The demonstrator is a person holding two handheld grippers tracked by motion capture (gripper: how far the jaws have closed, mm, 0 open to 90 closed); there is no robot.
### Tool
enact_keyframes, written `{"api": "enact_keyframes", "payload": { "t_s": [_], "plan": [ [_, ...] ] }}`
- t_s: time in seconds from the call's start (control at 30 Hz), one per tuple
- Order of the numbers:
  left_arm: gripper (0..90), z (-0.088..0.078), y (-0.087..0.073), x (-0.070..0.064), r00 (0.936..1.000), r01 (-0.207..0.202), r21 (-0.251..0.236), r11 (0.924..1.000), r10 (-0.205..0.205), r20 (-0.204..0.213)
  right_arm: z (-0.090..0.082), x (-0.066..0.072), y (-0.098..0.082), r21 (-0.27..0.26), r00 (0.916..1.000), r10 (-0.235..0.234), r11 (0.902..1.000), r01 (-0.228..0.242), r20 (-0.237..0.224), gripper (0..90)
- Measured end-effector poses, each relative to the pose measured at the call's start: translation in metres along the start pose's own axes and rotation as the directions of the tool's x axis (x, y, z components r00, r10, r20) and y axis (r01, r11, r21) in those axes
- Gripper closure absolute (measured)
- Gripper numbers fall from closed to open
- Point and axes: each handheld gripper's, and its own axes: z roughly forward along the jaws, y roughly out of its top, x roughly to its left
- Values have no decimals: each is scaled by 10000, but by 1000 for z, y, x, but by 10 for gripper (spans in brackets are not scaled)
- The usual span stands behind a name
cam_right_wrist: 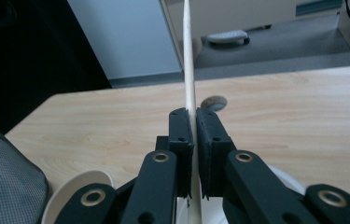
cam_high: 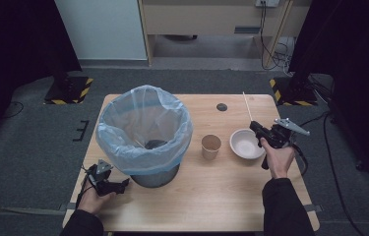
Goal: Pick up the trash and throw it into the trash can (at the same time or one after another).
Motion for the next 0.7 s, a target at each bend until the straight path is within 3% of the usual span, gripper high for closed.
{"api": "enact_keyframes", "payload": {
  "t_s": [0.3,0.7],
  "plan": [
    [0,0,0,0,10000,0,-1,10000,0,-1,-15,8,19,-948,9990,10,9955,-52,-447,857],
    [0,0,0,0,10000,-1,1,10000,1,-2,-32,21,39,-1945,9944,-163,9809,-43,-1041,858]
  ]
}}
